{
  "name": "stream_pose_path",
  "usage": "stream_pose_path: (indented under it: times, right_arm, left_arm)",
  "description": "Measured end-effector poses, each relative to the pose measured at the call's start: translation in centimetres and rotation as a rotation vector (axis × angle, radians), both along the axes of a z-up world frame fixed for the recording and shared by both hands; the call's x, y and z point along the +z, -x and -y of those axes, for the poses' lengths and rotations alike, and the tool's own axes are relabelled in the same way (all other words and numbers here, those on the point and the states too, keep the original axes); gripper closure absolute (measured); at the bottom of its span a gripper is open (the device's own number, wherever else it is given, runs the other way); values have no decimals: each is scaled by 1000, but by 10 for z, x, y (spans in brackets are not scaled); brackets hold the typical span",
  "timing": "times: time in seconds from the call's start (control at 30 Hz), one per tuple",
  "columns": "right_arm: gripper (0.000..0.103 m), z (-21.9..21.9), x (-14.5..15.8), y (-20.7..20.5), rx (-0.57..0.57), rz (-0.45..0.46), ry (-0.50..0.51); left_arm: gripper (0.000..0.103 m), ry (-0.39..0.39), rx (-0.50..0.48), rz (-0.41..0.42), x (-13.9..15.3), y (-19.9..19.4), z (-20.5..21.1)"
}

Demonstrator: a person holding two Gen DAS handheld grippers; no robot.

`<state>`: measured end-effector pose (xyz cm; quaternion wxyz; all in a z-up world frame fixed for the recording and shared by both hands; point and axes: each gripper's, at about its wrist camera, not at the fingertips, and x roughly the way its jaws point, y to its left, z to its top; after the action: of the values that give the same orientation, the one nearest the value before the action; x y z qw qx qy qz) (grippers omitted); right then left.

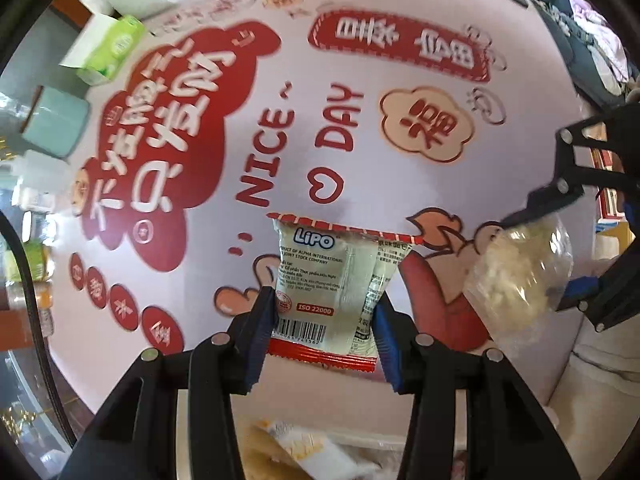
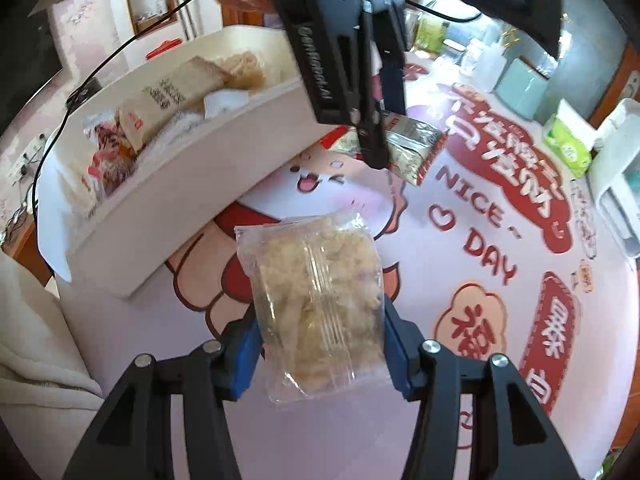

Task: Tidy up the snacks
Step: 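Carry the LIPO packet and rice-crisp bag over the tray and open both tools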

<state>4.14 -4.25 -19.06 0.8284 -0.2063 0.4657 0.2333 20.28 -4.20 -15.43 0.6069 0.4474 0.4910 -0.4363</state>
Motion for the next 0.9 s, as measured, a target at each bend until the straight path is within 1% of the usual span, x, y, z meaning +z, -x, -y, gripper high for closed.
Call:
stream_pose_path:
  times: [0.07, 0.13, 0.17, 0.2, 0.23, 0.33, 0.4, 0.5, 0.6, 0.7, 0.73, 0.8, 0.9]
  right_arm:
    - [49, -3, 13, 2, -34, 34, 8]
    - [49, -6, 24, 3, -50, 55, 0]
    - [49, -8, 33, 5, -59, 69, -5]
    - [49, -12, 40, 7, -64, 79, -7]
    - [49, -17, 50, 9, -73, 98, -9]
    - [49, -31, 74, 12, -106, 145, -18]
    - [49, -41, 89, 13, -125, 163, -48]
    - [49, -57, 115, 12, -155, 172, -119]
    - [49, -77, 135, 4, -199, 145, -153]
    - [49, -94, 149, -5, -229, 112, -227]
    - [49, -100, 154, -9, -238, 96, -261]
    - [49, -111, 161, -13, -245, 90, -290]
    - [49, -127, 168, -14, -246, 97, -301]
  left_arm:
    - [58, 33, 15, 26, 19, 17, -4]
    - [58, 74, 43, 55, 41, 35, -18]
    - [58, 93, 61, 69, 53, 38, -26]
    - [58, 114, 94, 101, 66, 44, -40]
    - [57, 125, 122, 127, 71, 47, -50]
    - [57, 174, 269, 188, 102, 57, -89]
    - [57, 210, 357, 210, 122, 67, -118]
    - [57, 235, 468, 264, 144, 86, -155]
    - [57, 259, 590, 275, 159, 101, -188]
    - [57, 294, 695, 264, 165, 115, -216]
    - [57, 306, 724, 259, 165, 119, -224]
    - [57, 326, 779, 239, 165, 126, -238]
    - [57, 346, 828, 216, 161, 134, -252]
